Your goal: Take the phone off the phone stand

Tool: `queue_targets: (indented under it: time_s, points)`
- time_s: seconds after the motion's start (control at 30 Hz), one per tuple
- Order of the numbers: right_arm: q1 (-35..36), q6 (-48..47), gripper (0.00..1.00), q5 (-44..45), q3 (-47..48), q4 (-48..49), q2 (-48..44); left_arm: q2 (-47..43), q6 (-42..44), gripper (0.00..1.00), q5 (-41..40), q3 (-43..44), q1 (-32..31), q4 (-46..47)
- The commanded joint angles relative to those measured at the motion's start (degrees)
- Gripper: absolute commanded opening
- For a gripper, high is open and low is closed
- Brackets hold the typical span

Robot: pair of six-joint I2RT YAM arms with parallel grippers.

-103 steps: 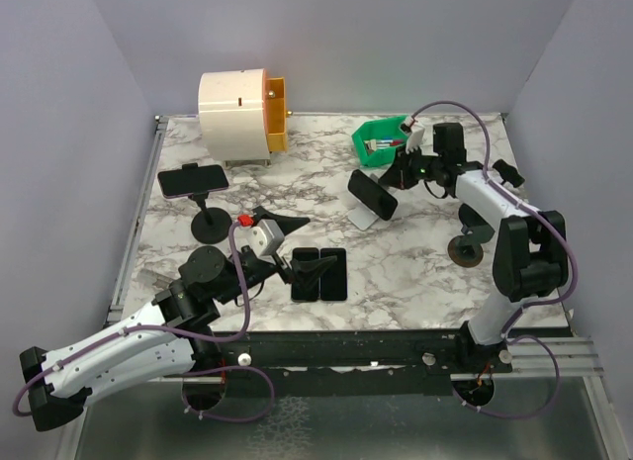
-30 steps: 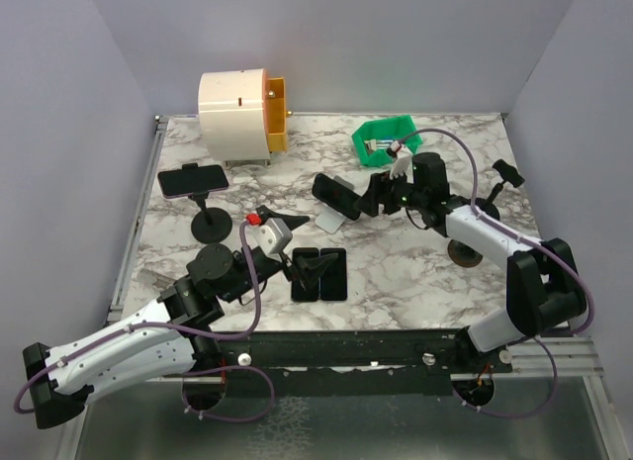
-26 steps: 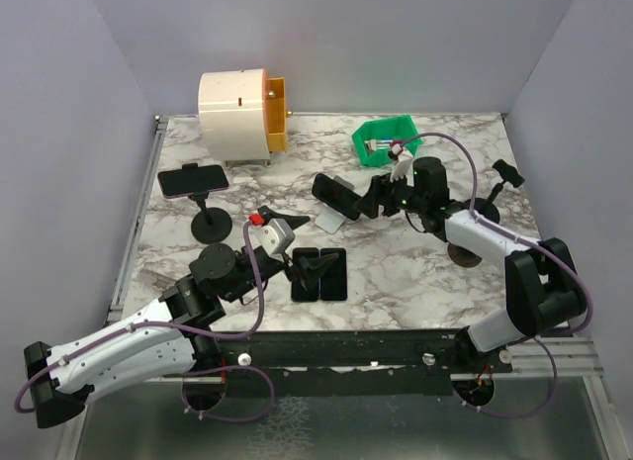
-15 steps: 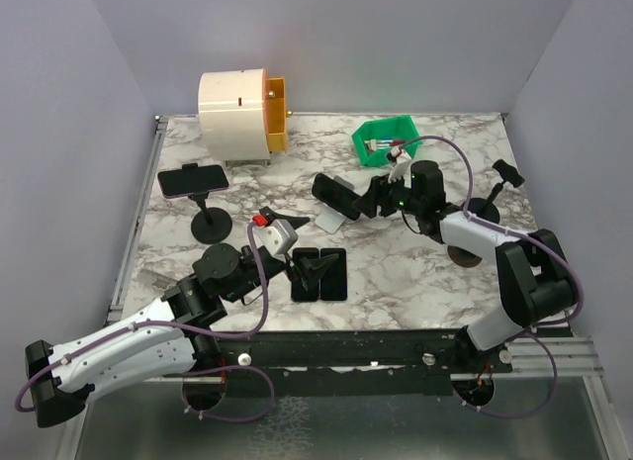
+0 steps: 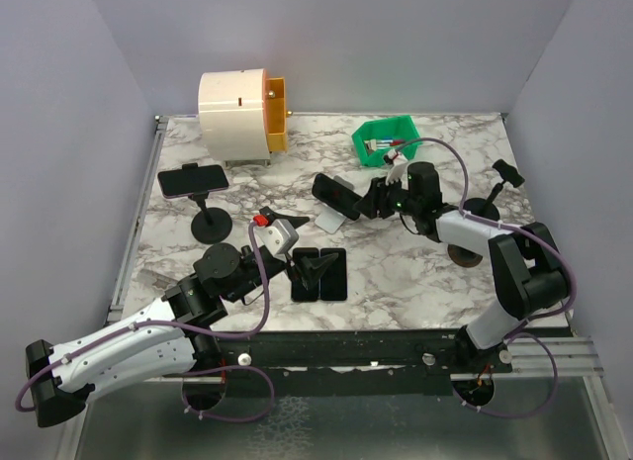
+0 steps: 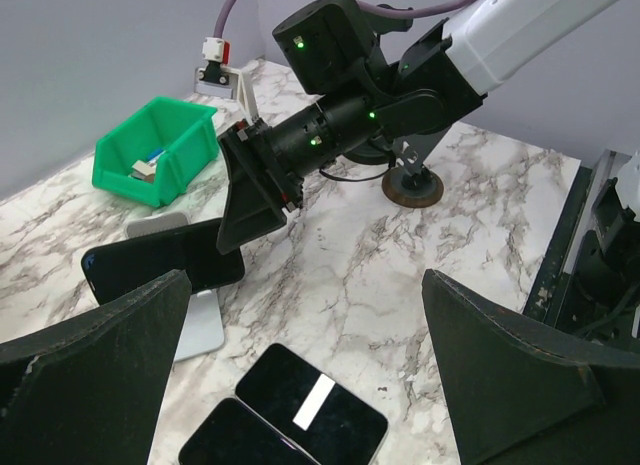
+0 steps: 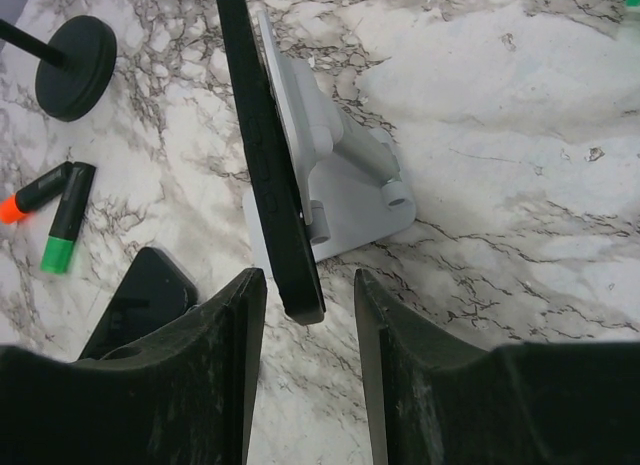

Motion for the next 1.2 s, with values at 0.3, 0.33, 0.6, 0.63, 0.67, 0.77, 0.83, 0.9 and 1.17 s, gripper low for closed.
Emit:
queue_targets:
  time_s: [0.3,0.33,0.6,0.63,0.67,0.77,0.83,0.9,1.17]
  points:
    - [0.4,-0.1,0.35,-3.8,2.2,2.9,2.0,-0.5,1.0,0.99,-1.3,-0.4,-0.3,0.0]
    - [0.5,-0.1,0.32,-3.7,2.1,2.8,1.8,-0.5,1.0,0.99,-1.2,-0.4,-0.3,0.0]
    - [0.5,-0.6,0.14,-4.3,1.4,1.4,-1.3,-0.3,0.9,0.99,-0.9,-0.3,-0.3,-0.1]
    - [0.5,-0.7,0.13,-4.4,1.3,1.1,-2.0,-0.3,0.9,0.99,-0.9,-0.3,-0.3,-0.1]
    - [0.5,-0.9,0.11,-4.5,1.1,0.9,-2.7,-0.4,0.9,0.99,-0.9,-0.3,-0.3,-0.1]
    - [0.5,-1.1,0.07,-4.5,0.4,0.5,-4.6,-0.4,0.8,0.99,-0.9,-0.3,-0.3,0.0]
    - [0.5,-1.1,0.04,-4.6,0.1,0.1,-5.6,-0.4,0.8,0.99,-0.8,-0.3,-0.3,0.0]
    - [0.5,-1.3,0.01,-4.5,-0.3,-0.3,-6.6,-0.5,0.8,0.99,-0.9,-0.3,-0.3,-0.1]
    - [0.5,-1.6,0.00,-5.1,-0.2,-2.8,-11.7,-0.6,0.9,0.99,-1.3,-0.3,-0.3,0.0]
